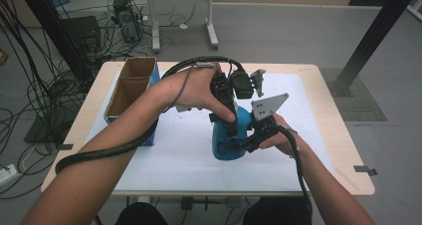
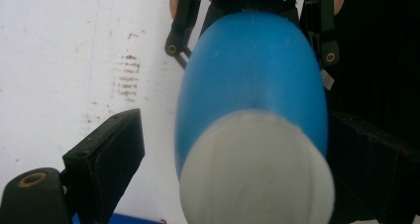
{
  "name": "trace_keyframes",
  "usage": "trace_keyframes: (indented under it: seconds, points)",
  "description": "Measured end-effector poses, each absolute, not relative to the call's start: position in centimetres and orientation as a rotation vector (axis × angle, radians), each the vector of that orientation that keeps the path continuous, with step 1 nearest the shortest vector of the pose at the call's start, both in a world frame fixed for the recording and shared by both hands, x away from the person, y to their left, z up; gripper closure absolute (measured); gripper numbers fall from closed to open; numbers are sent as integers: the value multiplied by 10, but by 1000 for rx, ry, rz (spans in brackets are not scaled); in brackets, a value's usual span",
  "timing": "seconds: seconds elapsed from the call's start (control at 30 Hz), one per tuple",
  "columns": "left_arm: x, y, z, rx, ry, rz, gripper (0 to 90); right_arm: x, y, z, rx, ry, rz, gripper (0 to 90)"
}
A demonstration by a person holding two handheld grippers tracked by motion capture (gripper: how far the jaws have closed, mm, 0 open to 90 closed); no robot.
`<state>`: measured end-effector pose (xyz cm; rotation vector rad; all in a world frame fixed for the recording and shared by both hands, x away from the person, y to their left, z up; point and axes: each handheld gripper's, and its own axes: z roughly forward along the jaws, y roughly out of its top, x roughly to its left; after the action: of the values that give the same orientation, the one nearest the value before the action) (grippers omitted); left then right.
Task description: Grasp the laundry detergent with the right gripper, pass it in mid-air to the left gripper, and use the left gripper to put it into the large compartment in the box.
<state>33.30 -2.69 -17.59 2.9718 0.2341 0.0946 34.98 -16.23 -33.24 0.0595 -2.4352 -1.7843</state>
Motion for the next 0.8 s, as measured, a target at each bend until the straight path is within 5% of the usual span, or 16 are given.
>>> trace_keyframes:
  seconds: [0.8]
  points:
    - [333, -23, -176, 2970, 243, 97, 102, 349, -162, -334, 50, -2443, -1786, 434]
